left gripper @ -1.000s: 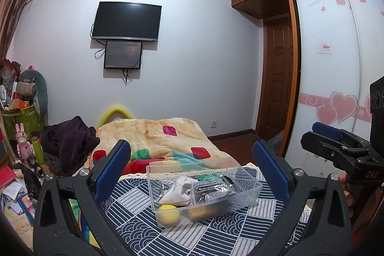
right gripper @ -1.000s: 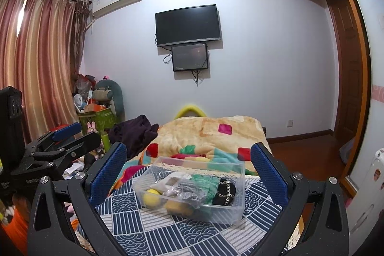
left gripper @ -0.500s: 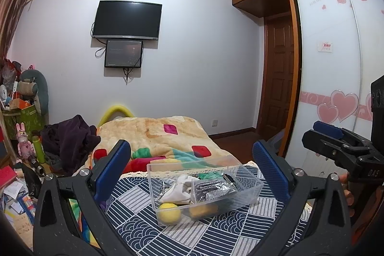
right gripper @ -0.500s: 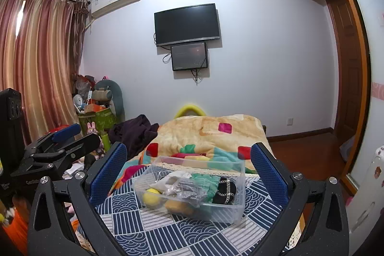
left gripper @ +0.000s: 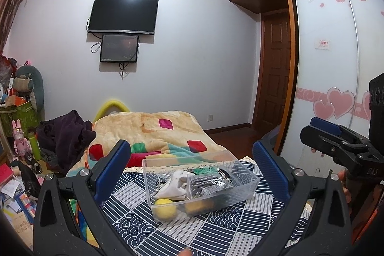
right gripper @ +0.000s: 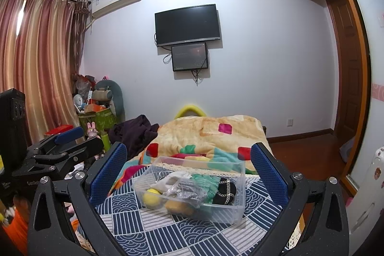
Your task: Organize soft objects
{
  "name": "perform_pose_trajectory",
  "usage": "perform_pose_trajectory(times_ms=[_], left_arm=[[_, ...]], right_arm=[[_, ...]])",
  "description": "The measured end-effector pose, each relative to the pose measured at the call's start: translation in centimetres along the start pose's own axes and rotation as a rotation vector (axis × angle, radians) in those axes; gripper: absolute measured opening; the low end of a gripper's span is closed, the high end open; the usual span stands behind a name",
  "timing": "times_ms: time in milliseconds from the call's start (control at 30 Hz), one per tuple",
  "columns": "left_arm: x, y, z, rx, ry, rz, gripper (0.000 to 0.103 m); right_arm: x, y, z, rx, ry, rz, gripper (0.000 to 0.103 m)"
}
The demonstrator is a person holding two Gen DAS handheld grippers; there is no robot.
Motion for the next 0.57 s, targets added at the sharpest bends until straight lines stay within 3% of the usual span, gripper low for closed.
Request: perform_pose_trajectory(times_ms=[567], left_arm=[[0.12,-0.27,-0.01,0.009,0.013,0.008,0.103]], right_arm=[[0.18,-0.08,-0.08,0.000,-0.002,0.007,0.103]])
Point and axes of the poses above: each gripper's, at about its wrist camera, not at the fingertips, and y roughly against the way its jaws point, z to its left, x to its underside, the point moved 9 cm from there along -y, roughly the way its jaws point, and after that the axes turned 10 degrees about -y, right-handed, at the moved point
